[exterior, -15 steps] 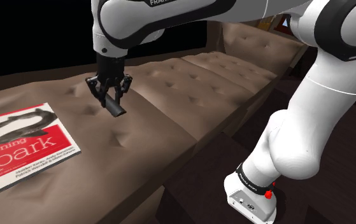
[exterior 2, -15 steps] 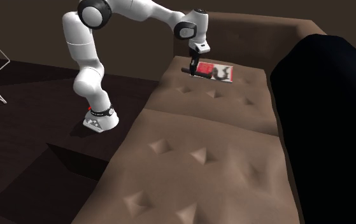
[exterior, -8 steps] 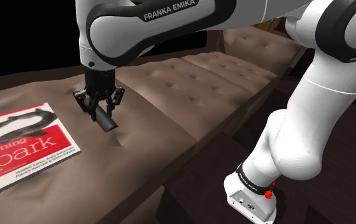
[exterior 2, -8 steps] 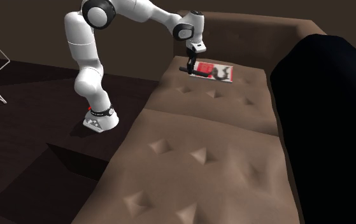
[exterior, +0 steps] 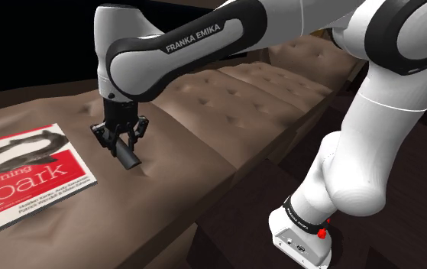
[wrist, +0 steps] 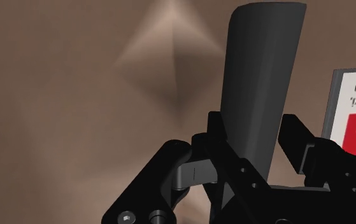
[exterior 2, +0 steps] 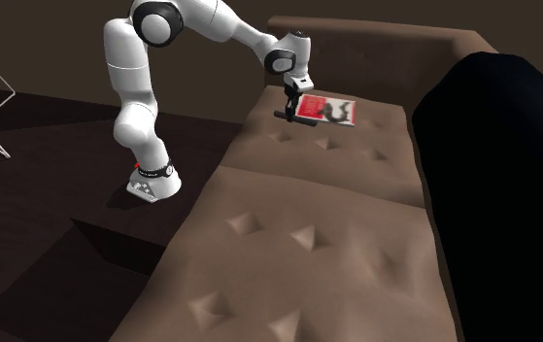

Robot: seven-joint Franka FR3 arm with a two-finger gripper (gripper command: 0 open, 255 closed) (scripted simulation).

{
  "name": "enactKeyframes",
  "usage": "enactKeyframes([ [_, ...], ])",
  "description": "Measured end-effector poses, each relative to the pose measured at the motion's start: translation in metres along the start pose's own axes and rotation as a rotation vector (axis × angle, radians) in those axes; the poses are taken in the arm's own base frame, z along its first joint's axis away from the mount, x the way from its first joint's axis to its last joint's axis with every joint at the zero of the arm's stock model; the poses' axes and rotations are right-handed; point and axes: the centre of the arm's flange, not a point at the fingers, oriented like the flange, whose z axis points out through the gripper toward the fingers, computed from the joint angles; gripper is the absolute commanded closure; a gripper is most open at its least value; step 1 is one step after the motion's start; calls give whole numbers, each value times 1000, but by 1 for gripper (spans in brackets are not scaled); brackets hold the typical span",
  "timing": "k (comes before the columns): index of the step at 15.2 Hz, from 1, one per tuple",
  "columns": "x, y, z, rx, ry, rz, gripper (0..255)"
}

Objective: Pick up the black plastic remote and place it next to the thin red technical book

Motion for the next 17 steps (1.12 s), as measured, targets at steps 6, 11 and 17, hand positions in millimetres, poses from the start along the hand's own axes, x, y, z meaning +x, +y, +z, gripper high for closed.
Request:
enactKeyframes([
  [6,1,2,21,0,0,0,255],
  [11,1,2,22,0,0,0,0],
  [17,1,2,22,0,1,0,0],
])
